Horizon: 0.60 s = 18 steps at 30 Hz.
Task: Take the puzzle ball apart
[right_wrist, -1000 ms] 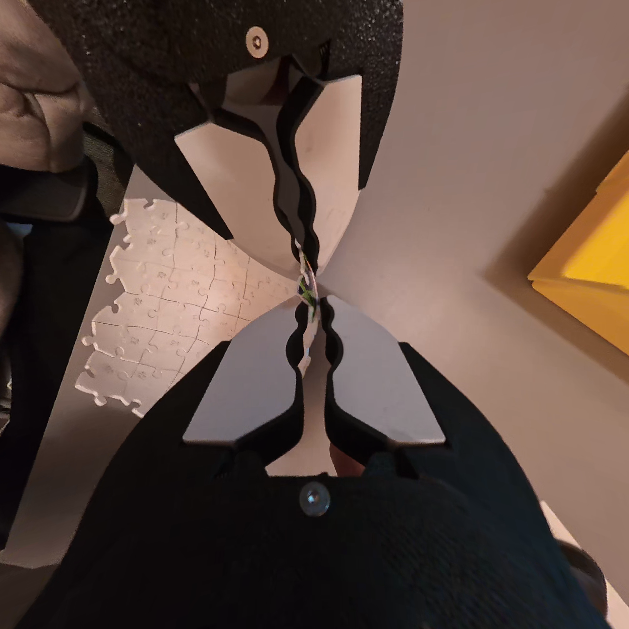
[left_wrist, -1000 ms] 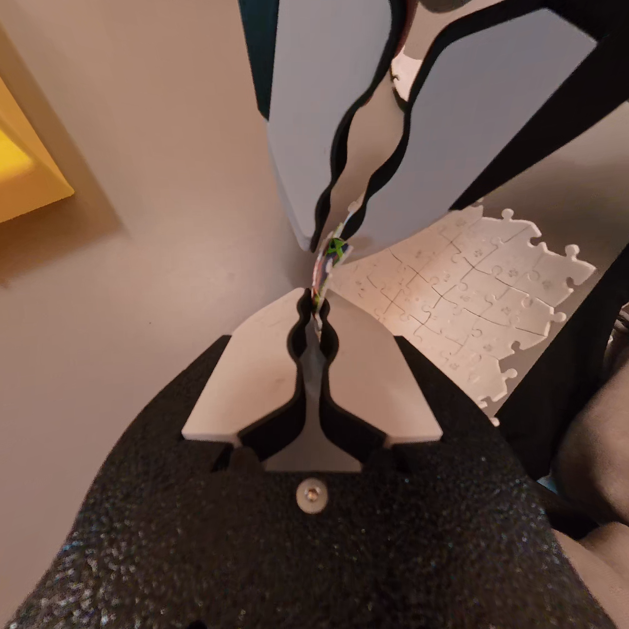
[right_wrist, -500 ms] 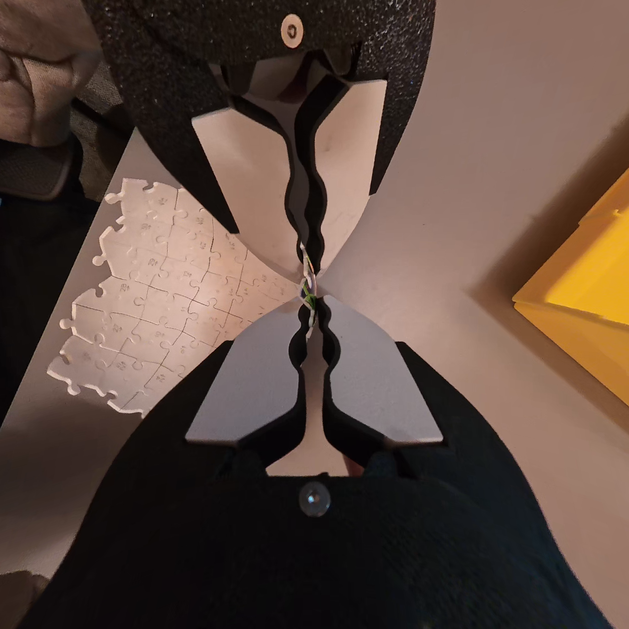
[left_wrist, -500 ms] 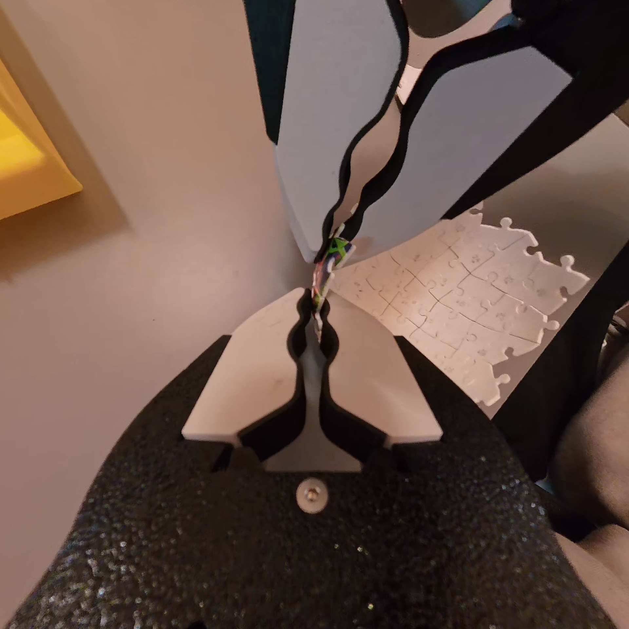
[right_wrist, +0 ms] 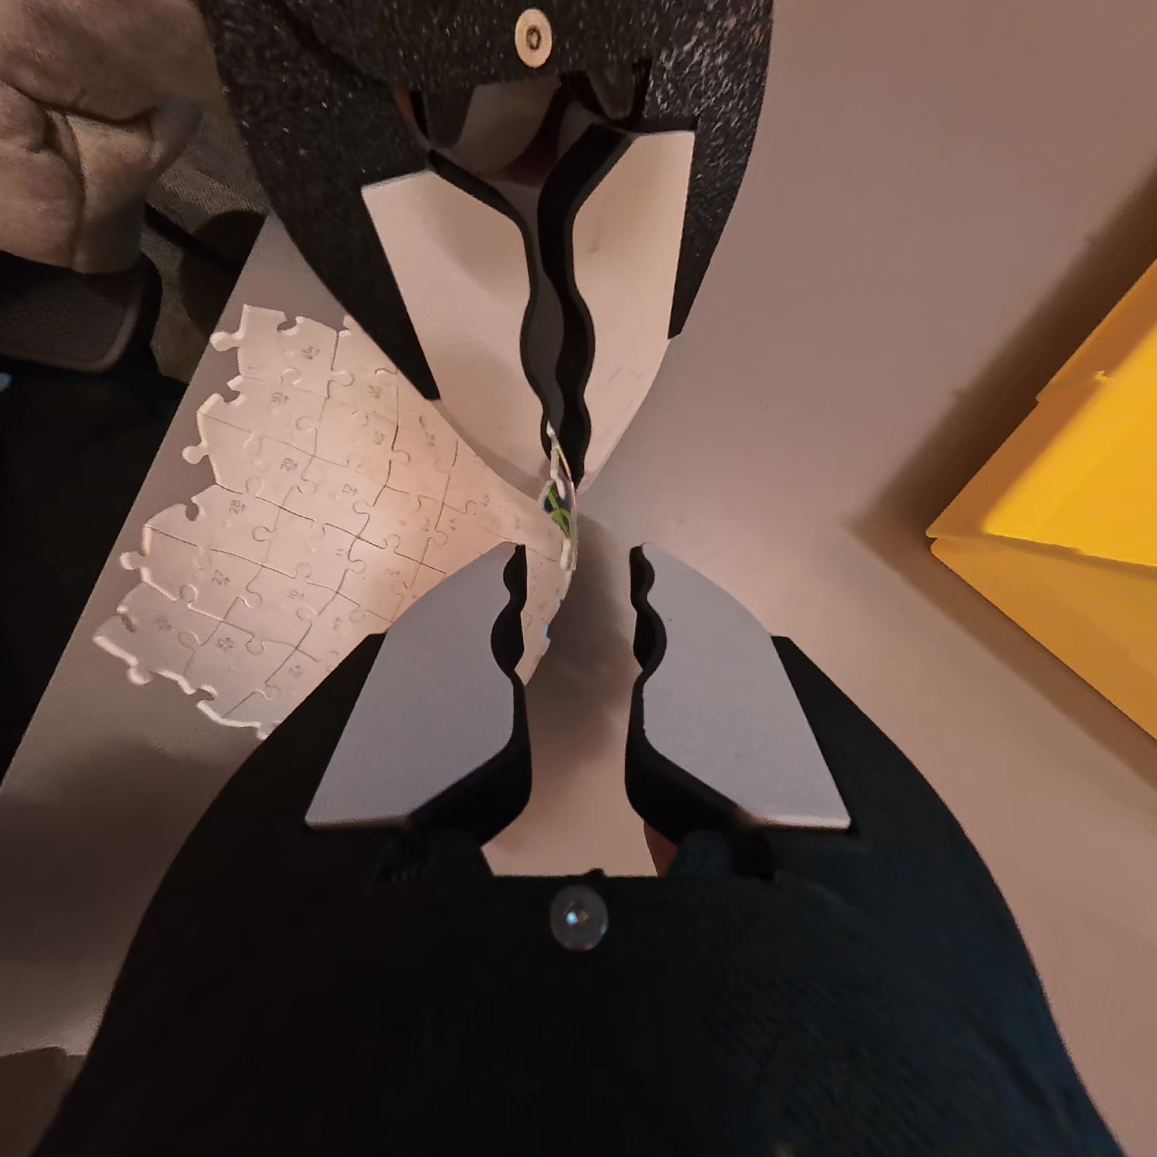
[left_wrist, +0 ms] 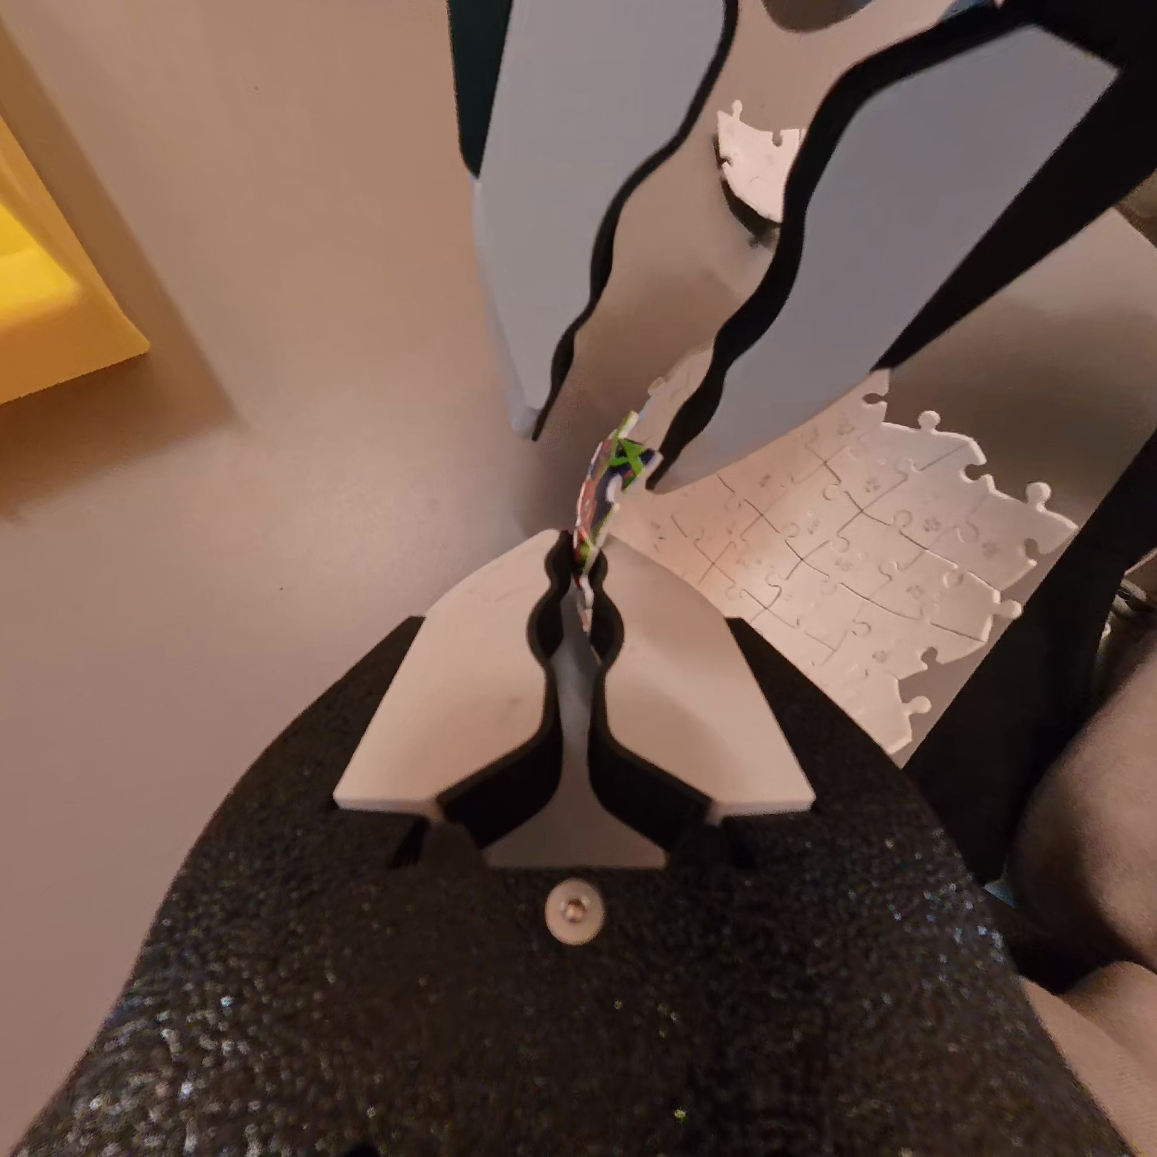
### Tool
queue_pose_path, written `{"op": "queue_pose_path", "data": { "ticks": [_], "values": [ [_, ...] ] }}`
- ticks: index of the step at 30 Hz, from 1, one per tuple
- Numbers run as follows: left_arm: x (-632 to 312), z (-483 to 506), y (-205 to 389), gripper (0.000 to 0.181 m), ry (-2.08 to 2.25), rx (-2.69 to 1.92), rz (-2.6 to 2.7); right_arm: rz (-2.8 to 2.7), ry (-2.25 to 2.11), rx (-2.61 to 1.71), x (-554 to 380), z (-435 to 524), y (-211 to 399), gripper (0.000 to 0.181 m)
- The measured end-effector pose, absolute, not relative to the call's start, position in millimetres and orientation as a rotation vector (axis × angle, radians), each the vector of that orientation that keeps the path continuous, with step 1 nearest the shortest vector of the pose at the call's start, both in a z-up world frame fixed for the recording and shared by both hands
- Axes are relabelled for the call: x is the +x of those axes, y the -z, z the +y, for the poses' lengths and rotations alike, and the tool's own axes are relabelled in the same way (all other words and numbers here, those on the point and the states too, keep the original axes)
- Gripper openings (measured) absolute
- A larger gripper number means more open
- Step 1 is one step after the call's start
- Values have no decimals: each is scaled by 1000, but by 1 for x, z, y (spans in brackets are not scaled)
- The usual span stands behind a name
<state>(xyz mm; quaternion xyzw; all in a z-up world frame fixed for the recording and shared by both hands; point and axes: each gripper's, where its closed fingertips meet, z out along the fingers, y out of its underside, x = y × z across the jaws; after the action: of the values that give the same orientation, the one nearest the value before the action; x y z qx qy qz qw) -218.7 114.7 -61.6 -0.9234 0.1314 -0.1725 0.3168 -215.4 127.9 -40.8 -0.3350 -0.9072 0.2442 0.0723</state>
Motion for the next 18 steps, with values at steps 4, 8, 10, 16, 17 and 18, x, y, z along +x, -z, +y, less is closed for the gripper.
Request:
{"op": "queue_pose_path", "data": {
  "ticks": [4,8,10,16,17,18],
  "values": [
    [-217,115,60,3,469,-2417,355,-2650,-877,-1026,-211,129,16,35],
    [-215,114,58,6,472,-2406,379,-2496,-973,-1074,-197,143,-13,36],
    [-215,114,59,8,460,-2412,386,-2444,-940,-1142,-180,160,-13,40],
    [-216,116,59,14,410,-2433,384,-2328,-627,-1440,-104,233,37,51],
    [-216,116,59,15,403,-2434,388,-2319,-613,-1483,-91,240,48,54],
    [-216,116,58,16,395,-2433,392,-2311,-617,-1528,-79,244,57,55]
  ]
}}
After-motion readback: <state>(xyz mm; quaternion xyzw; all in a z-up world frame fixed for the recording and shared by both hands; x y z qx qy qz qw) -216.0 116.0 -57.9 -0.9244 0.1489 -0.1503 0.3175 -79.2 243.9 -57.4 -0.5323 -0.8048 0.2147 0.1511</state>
